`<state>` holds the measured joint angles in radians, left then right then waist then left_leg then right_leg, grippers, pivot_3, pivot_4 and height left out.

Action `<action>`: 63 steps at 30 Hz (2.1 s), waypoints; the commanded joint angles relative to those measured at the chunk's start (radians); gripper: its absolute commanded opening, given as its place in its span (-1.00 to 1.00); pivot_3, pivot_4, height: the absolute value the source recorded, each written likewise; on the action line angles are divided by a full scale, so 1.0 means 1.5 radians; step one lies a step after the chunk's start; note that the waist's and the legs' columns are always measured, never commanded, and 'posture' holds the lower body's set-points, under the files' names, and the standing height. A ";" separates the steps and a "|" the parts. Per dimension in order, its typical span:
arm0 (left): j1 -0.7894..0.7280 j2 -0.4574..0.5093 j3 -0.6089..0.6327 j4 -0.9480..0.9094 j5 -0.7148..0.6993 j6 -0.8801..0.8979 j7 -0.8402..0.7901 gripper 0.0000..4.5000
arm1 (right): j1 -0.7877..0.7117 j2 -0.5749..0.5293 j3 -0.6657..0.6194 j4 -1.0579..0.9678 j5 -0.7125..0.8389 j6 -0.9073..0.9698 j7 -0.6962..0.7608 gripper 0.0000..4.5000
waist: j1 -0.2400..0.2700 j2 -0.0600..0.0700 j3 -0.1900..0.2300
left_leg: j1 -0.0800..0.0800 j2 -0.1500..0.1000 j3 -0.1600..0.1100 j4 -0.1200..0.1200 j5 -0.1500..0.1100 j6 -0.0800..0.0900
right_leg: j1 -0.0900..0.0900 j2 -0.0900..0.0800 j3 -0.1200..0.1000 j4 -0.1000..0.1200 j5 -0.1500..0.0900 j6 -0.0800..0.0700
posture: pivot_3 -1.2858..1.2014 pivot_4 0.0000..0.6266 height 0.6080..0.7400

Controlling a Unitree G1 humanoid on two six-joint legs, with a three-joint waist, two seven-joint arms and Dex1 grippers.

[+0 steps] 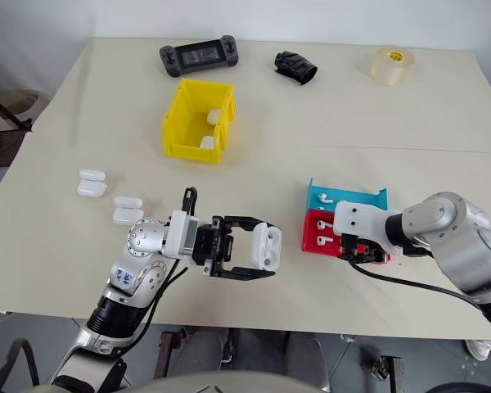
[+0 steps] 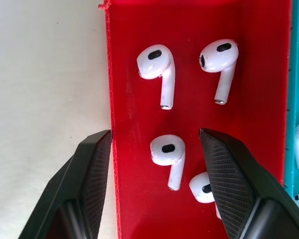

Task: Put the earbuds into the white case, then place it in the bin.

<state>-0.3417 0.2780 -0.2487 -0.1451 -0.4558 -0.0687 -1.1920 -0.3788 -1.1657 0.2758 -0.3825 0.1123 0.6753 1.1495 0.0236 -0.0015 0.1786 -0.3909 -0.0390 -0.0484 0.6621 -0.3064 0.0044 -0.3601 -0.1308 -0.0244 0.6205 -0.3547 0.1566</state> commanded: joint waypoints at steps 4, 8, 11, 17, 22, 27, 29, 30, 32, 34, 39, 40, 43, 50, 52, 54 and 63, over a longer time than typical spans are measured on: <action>0.002 -0.001 0.000 -0.024 -0.002 -0.010 0.007 0.23 | -0.007 0.003 0.000 0.000 -0.014 -0.013 0.016 -0.27 | 0.000 0.000 0.000 | 0.000 0.000 0.000 0.000 0.000 0.000 | 0.000 0.000 0.000 0.000 0.000 0.000 | 0.03 -0.52 1.00; 0.000 -0.002 0.000 -0.025 -0.002 -0.007 0.010 0.23 | -0.005 0.003 -0.004 0.001 -0.017 -0.014 0.021 -0.88 | 0.000 0.000 0.000 | 0.000 0.000 0.000 0.000 0.000 0.000 | 0.000 0.000 0.000 0.000 0.000 0.000 | 0.03 -0.52 1.00; -0.002 -0.003 0.000 -0.023 -0.003 -0.006 0.012 0.23 | -0.010 0.006 -0.009 -0.002 -0.013 -0.011 0.022 -0.99 | 0.000 0.000 0.000 | 0.000 0.000 0.000 0.000 0.000 0.000 | 0.000 0.000 0.000 0.000 0.000 0.000 | 0.03 -0.52 1.00; -0.007 -0.004 -0.001 -0.017 -0.004 -0.006 0.010 0.23 | -0.002 0.014 -0.040 -0.013 0.015 -0.006 0.021 -0.99 | 0.000 0.000 0.000 | 0.000 0.000 0.000 0.000 0.000 0.000 | 0.000 0.000 0.000 0.000 0.000 0.000 | 0.03 -0.52 1.00; -0.011 -0.005 -0.002 -0.016 -0.005 -0.002 0.010 0.23 | -0.004 0.021 -0.076 -0.036 0.069 0.010 0.039 -0.83 | 0.000 0.000 0.000 | 0.000 0.000 0.000 0.000 0.000 0.000 | 0.000 0.000 0.000 0.000 0.000 0.000 | 0.03 -0.52 1.00; -0.012 -0.005 -0.001 -0.014 -0.004 -0.003 0.011 0.23 | -0.013 0.003 -0.076 -0.043 0.076 0.017 0.054 -0.14 | 0.000 0.000 0.000 | 0.000 0.000 0.000 0.000 0.000 0.000 | 0.000 0.000 0.000 0.000 0.000 0.000 | 0.03 -0.52 1.00; -0.013 -0.002 0.002 -0.011 -0.002 -0.006 0.010 0.23 | -0.019 0.005 -0.073 -0.045 0.076 0.024 0.054 0.13 | 0.000 0.000 0.000 | 0.000 0.000 0.000 0.000 0.000 0.000 | 0.000 0.000 0.000 0.000 0.000 0.000 | 0.03 -0.52 1.00; -0.013 0.001 0.004 -0.009 -0.003 -0.008 0.006 0.23 | -0.021 0.004 -0.070 -0.047 0.076 0.030 0.055 0.28 | 0.000 0.000 0.000 | 0.000 0.000 0.000 0.000 0.000 0.000 | 0.000 0.000 0.000 0.000 0.000 0.000 | 0.03 -0.52 1.00; -0.011 0.007 0.010 -0.003 -0.006 -0.011 -0.002 0.23 | -0.022 0.001 -0.066 -0.050 0.071 0.036 0.053 0.55 | 0.000 0.000 0.000 | 0.000 0.000 0.000 0.000 0.000 0.000 | 0.000 0.000 0.000 0.000 0.000 0.000 | 0.03 -0.52 1.00; -0.010 0.010 0.012 0.001 -0.007 -0.013 -0.007 0.23 | -0.021 -0.002 -0.066 -0.050 0.065 0.035 0.051 0.71 | 0.000 0.000 0.000 | 0.000 0.000 0.000 0.000 0.000 0.000 | 0.000 0.000 0.000 0.000 0.000 0.000 | 0.03 -0.52 1.00; -0.010 0.004 0.009 0.005 -0.004 -0.017 -0.008 0.23 | 0.010 -0.050 -0.094 -0.016 0.055 -0.025 0.076 0.71 | 0.002 0.000 0.000 | 0.000 0.000 0.000 0.000 0.000 0.000 | 0.000 0.000 0.000 0.000 0.000 0.000 | 0.03 -0.52 1.00; -0.008 0.003 0.008 0.005 -0.003 -0.018 -0.007 0.23 | 0.013 -0.057 -0.094 -0.011 0.052 -0.034 0.078 0.71 | 0.001 0.000 0.000 | 0.000 0.000 0.000 0.000 0.000 0.000 | 0.000 0.000 0.000 0.000 0.000 0.000 | 0.03 -0.52 1.00; 0.001 -0.001 0.004 0.000 -0.001 -0.019 -0.003 0.23 | 0.014 -0.063 -0.094 0.012 0.049 -0.052 0.080 0.71 | 0.000 0.000 0.000 | 0.000 0.000 0.000 0.000 0.000 0.000 | 0.000 0.000 0.000 0.000 0.000 0.000 | 0.03 -0.52 1.00; 0.004 0.000 0.004 -0.003 0.002 -0.020 0.000 0.23 | -0.018 -0.048 -0.084 0.063 0.041 -0.063 0.080 0.71 | -0.001 0.000 0.000 | 0.000 0.000 0.000 0.000 0.000 0.000 | 0.000 0.000 0.000 0.000 0.000 0.000 | 0.03 -0.52 1.00; 0.004 0.001 0.004 -0.004 0.003 -0.020 0.001 0.23 | -0.026 -0.046 -0.074 0.081 0.032 -0.074 0.084 0.71 | -0.001 0.000 0.000 | 0.000 0.000 0.000 0.000 0.000 0.000 | 0.000 0.000 0.000 0.000 0.000 0.000 | 0.03 -0.52 1.00; 0.004 0.001 0.003 -0.005 0.004 -0.020 0.001 0.23 | -0.031 -0.044 -0.065 0.089 0.029 -0.079 0.092 0.63 | 0.000 0.000 0.000 | 0.000 0.000 0.000 0.000 0.000 0.000 | 0.000 0.000 0.000 0.000 0.000 0.000 | 0.03 -0.52 1.00; 0.004 -0.001 0.002 -0.008 0.007 -0.022 0.008 0.23 | -0.056 -0.025 -0.037 0.118 -0.005 -0.110 0.110 -0.24 | 0.000 0.000 0.000 | 0.000 0.000 0.000 0.000 0.000 0.000 | 0.000 0.000 0.000 0.000 0.000 0.000 | 0.03 -0.52 1.00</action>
<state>-0.3412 0.2820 -0.2447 -0.1284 -0.4451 -0.0863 -1.1917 -0.4411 -1.1984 0.2305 -0.2014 0.1181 0.5262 1.3002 0.0232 -0.0013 0.1788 -0.3910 -0.0389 -0.0478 0.6619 -0.3064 0.0045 -0.3604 -0.1310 -0.0244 0.6203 -0.3546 0.1568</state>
